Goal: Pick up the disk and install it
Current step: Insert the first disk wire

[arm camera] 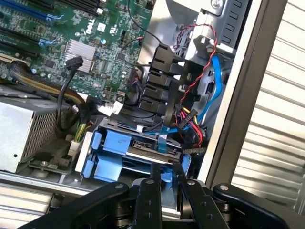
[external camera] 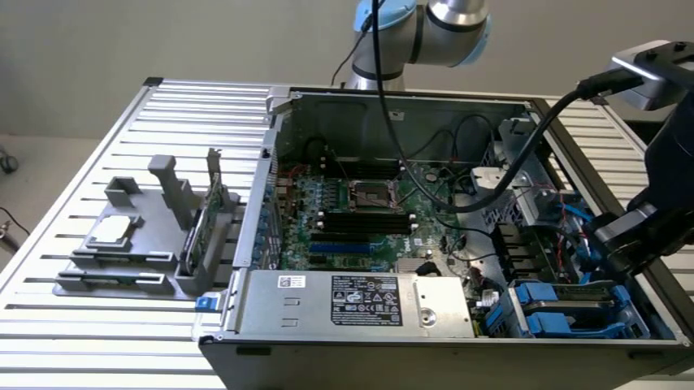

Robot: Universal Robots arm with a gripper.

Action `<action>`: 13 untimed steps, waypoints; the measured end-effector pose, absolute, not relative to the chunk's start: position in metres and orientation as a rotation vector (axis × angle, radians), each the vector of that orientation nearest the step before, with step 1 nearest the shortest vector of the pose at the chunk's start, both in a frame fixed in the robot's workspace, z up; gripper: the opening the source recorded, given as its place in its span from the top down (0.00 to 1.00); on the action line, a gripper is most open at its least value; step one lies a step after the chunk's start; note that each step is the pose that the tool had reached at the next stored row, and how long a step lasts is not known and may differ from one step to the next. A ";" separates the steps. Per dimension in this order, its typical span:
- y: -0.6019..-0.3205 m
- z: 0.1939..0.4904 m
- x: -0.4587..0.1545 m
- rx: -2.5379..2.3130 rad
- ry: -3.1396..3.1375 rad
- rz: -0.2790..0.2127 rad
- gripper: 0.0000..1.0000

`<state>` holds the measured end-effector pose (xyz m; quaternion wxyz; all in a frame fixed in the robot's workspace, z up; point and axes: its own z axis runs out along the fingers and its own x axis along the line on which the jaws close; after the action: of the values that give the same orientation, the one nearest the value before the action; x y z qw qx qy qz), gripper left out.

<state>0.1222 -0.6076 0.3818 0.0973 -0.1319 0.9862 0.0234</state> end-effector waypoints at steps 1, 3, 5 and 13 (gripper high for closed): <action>-0.608 0.382 0.122 -0.370 2.922 0.068 0.75; -0.608 0.382 0.122 -0.327 2.927 0.065 0.75; -0.608 0.382 0.122 -0.283 2.931 0.061 0.75; -0.608 0.382 0.122 -0.113 2.940 0.051 0.75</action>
<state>0.1222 -0.6076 0.3817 0.0995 -0.0382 0.9942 0.0172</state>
